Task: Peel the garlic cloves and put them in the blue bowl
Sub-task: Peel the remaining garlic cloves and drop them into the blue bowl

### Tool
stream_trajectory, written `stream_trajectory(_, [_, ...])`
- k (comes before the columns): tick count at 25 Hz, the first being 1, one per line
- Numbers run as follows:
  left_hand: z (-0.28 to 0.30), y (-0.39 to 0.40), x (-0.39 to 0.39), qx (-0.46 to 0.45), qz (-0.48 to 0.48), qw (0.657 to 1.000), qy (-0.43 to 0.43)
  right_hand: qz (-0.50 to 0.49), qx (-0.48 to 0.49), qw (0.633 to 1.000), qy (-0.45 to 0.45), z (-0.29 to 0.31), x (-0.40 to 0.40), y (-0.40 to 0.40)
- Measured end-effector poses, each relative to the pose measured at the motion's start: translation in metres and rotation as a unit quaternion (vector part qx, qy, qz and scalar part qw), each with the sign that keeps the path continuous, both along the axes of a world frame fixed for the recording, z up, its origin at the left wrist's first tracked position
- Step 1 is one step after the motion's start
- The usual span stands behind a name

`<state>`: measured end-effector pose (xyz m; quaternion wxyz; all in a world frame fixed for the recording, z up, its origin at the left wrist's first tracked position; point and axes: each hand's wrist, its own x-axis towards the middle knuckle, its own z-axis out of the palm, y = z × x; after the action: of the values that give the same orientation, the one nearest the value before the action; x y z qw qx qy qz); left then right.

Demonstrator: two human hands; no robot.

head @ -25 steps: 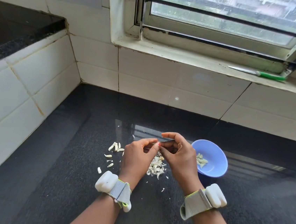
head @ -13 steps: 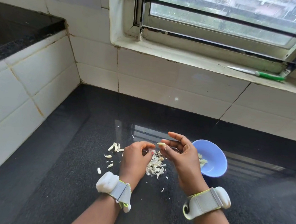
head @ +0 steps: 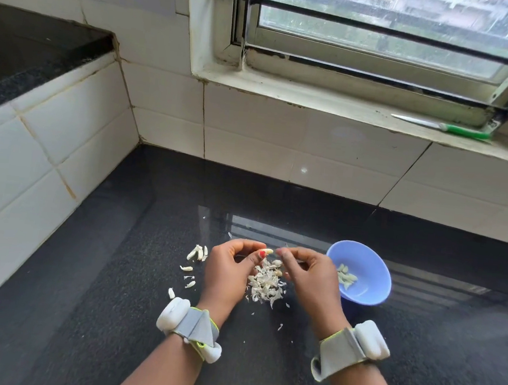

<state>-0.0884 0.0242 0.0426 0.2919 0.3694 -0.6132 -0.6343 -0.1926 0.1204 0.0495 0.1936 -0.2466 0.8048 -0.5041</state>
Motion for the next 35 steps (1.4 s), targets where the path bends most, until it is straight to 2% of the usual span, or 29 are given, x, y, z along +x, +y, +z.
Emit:
stream_trajectory(3, [0.0,-0.001,0.001,-0.008,-0.003,1.0,0.006,0.002,0.092,0.991,0.1,-0.004,0.004,0.0])
stream_trajectory(8, [-0.001,-0.001,0.001,-0.006,0.009,1.0,0.008,0.051,0.111,0.985,0.123,-0.007,0.003,-0.002])
stream_trajectory(9, [-0.003,-0.001,0.002,-0.008,0.011,1.0,0.006,0.04,0.09,0.99,0.103,-0.006,0.004,-0.002])
stream_trajectory(11, [-0.005,-0.001,0.001,-0.016,0.012,1.0,-0.003,0.011,0.007,1.0,0.007,-0.003,0.006,-0.002])
stream_trajectory(14, [-0.006,-0.001,0.001,-0.029,0.013,0.999,-0.009,0.015,-0.104,0.986,-0.131,0.002,0.006,-0.005])
stream_trajectory(18, [-0.002,0.0,0.001,-0.049,-0.006,0.999,-0.011,0.02,-0.136,0.977,-0.163,0.007,0.005,-0.006])
stream_trajectory(20, [-0.002,0.001,0.001,-0.058,-0.008,0.998,-0.029,-0.011,-0.147,0.98,-0.134,0.008,-0.005,0.0])
stream_trajectory(22, [-0.002,0.001,0.001,-0.057,-0.005,0.996,-0.067,-0.056,-0.12,0.99,-0.039,0.01,-0.025,0.01])
stream_trajectory(24, [-0.003,0.002,-0.002,-0.058,-0.018,0.994,-0.096,-0.1,-0.037,0.991,0.083,0.016,-0.047,0.026])
stream_trajectory(26, [-0.004,0.004,-0.004,-0.073,-0.038,0.991,-0.106,-0.131,0.053,0.978,0.151,0.018,-0.063,0.043])
stream_trajectory(29, [-0.006,0.01,-0.003,-0.139,-0.068,0.977,-0.144,-0.134,0.15,0.966,0.165,0.009,-0.074,0.058])
stream_trajectory(35, [-0.011,0.014,0.003,-0.187,-0.105,0.959,-0.183,-0.135,0.199,0.955,0.173,-0.004,-0.084,0.058])
